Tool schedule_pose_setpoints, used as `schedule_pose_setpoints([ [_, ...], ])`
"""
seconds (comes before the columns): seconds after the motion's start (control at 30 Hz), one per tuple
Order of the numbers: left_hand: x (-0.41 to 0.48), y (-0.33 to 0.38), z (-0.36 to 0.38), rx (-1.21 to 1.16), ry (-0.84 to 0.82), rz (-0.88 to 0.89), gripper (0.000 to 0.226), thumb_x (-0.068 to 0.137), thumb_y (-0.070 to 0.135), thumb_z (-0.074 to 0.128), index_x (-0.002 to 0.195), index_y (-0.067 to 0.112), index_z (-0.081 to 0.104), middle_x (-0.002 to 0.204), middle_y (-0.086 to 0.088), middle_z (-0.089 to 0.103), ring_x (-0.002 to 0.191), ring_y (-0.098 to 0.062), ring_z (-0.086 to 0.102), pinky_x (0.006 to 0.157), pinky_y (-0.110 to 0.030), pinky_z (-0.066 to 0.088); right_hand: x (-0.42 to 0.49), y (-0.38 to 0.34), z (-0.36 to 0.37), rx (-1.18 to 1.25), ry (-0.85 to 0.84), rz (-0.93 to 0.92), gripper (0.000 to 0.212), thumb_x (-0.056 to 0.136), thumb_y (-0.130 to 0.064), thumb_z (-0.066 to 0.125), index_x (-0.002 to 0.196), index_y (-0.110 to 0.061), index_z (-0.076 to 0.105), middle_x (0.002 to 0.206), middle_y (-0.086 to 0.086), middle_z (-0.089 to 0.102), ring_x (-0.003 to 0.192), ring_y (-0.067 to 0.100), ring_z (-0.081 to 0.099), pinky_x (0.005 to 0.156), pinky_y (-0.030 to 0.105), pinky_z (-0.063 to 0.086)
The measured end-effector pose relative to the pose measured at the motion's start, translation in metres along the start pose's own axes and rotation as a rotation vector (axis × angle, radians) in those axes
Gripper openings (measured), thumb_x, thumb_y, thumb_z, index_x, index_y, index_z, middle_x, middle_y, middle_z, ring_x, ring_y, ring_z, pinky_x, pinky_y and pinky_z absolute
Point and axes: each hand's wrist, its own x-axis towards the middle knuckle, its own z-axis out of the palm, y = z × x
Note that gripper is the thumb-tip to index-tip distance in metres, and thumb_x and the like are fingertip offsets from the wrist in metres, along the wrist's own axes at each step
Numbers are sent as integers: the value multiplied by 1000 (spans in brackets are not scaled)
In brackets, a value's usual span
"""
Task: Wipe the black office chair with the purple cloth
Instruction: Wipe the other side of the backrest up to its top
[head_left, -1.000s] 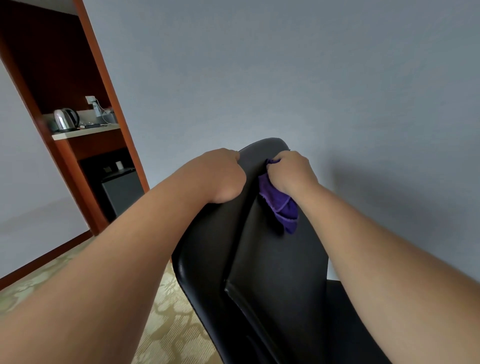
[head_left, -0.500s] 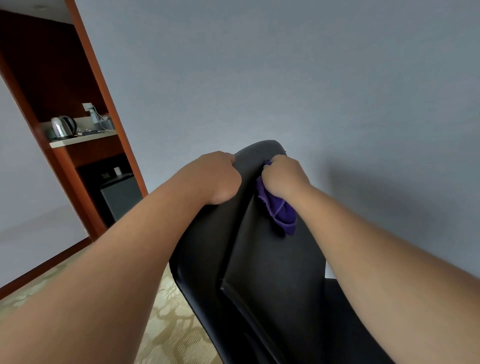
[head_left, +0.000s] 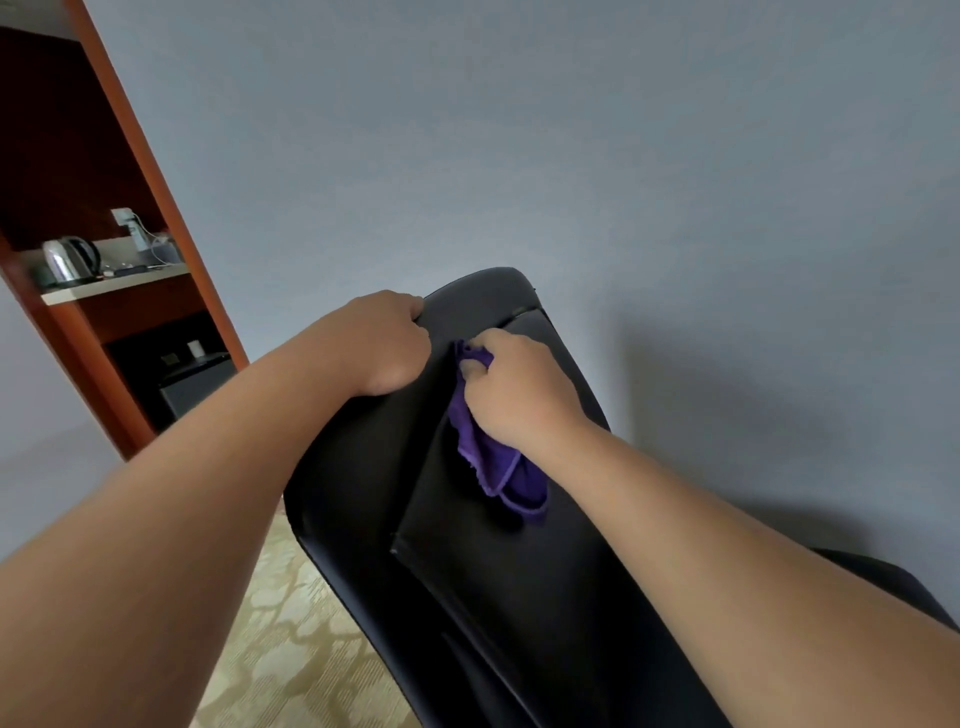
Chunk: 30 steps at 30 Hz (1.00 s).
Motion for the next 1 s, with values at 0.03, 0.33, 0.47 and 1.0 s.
schedule_pose_setpoints([
  [0.03, -1, 0, 0, -2, -5, -6, 37, 106, 20, 40, 139, 10, 53, 143, -10, 55, 109, -25, 50, 88, -29, 31, 9, 3, 2, -6, 15, 17, 20, 99, -30, 48, 112, -25, 62, 100, -6, 60, 86, 18, 56, 78, 37, 53],
  [0.33, 8, -12, 3, 12, -24, -1, 18, 104, 23, 39, 113, 21, 54, 117, 3, 60, 101, -21, 56, 90, -33, 43, 116, 52, 17, -126, -10, 242, 18, 82, -15, 42, 82, -15, 60, 85, 3, 59, 72, 22, 54, 56, 29, 37],
  [0.47, 12, -14, 3, 19, -31, 6, 25, 104, 23, 39, 115, 20, 61, 113, 0, 68, 105, -23, 65, 98, -43, 52, 151, 73, 21, -143, -31, 300, 15, 84, -17, 43, 86, -13, 57, 85, 4, 56, 68, 20, 50, 55, 29, 35],
  [1.0, 23, -3, 1, 7, -31, -20, 38, 107, 21, 40, 140, 29, 56, 139, 3, 57, 116, -22, 54, 90, -29, 36, 77, 57, 29, 166, 106, 40, 21, 96, -30, 48, 104, -22, 66, 99, -4, 65, 93, 18, 59, 82, 34, 49],
])
